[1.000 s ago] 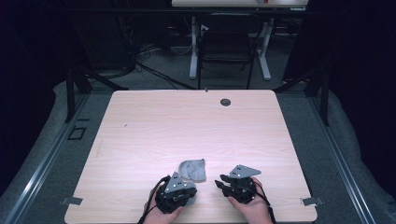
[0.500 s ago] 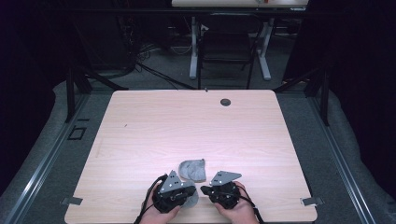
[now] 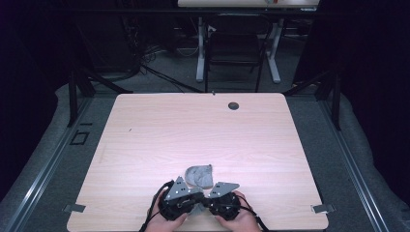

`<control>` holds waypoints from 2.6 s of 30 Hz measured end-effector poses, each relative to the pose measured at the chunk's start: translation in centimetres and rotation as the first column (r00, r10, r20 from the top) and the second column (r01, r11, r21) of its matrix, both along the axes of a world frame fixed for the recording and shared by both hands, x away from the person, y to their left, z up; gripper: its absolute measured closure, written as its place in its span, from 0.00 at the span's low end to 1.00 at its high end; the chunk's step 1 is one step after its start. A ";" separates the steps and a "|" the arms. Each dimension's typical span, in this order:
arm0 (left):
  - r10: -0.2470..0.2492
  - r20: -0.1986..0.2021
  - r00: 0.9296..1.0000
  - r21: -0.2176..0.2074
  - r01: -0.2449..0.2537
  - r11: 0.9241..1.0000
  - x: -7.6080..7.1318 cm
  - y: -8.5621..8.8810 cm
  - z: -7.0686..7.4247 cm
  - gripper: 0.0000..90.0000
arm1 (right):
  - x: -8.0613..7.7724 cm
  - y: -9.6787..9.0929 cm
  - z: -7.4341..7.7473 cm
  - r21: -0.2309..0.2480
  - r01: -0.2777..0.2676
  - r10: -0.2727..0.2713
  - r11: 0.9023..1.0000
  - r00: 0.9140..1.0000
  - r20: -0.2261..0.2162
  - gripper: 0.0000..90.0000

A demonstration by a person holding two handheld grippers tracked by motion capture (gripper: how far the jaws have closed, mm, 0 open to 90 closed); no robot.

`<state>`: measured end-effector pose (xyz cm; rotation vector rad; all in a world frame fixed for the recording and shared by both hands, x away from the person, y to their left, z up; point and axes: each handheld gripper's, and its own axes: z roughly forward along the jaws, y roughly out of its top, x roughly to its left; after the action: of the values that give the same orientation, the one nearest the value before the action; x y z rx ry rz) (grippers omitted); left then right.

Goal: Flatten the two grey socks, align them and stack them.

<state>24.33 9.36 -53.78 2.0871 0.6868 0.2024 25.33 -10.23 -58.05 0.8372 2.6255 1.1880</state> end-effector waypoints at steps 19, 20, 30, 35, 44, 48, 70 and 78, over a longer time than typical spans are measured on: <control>0.066 0.009 0.998 0.065 -0.067 0.996 1.0 3.4 0.2 0.97 | -0.1 -1.6 0.3 -0.075 0.118 -0.117 0.990 0.993 0.016 0.98; 0.073 0.002 0.997 0.093 -0.073 0.993 1.0 4.0 -0.3 0.97 | -0.3 -1.7 0.3 -0.078 0.120 -0.120 0.990 0.993 0.008 0.98; 0.124 -0.036 0.992 0.043 -0.122 0.992 1.2 5.8 -0.8 0.97 | 0.1 0.3 1.0 -0.001 0.044 -0.043 0.999 0.998 0.053 0.92; 0.124 -0.037 0.992 0.030 -0.123 0.992 1.4 5.9 -0.8 0.97 | 0.7 1.1 0.6 0.006 0.028 -0.028 1.000 0.998 0.048 0.88; 0.124 -0.027 0.992 0.041 -0.123 0.992 1.4 6.1 -0.8 0.97 | 0.8 0.9 0.0 -0.026 0.032 -0.031 0.999 0.999 0.036 0.92; 0.131 -0.040 0.991 0.051 -0.128 0.990 1.3 6.2 -1.0 0.97 | 0.7 0.1 0.2 -0.055 0.049 -0.047 0.997 0.998 0.041 0.93; 0.116 -0.031 0.993 0.093 -0.113 0.989 1.5 5.6 -2.0 0.81 | 0.6 -2.4 0.9 -0.086 0.092 -0.090 0.992 0.996 0.017 0.90; 0.087 -0.057 0.995 0.144 -0.078 0.987 2.1 4.9 -3.7 0.74 | 0.3 -1.9 1.2 -0.017 0.104 -0.103 0.994 0.994 0.018 0.77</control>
<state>26.47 14.29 -57.48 2.2100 0.8183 0.2387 25.59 -12.16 -56.84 0.9430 2.5415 1.1382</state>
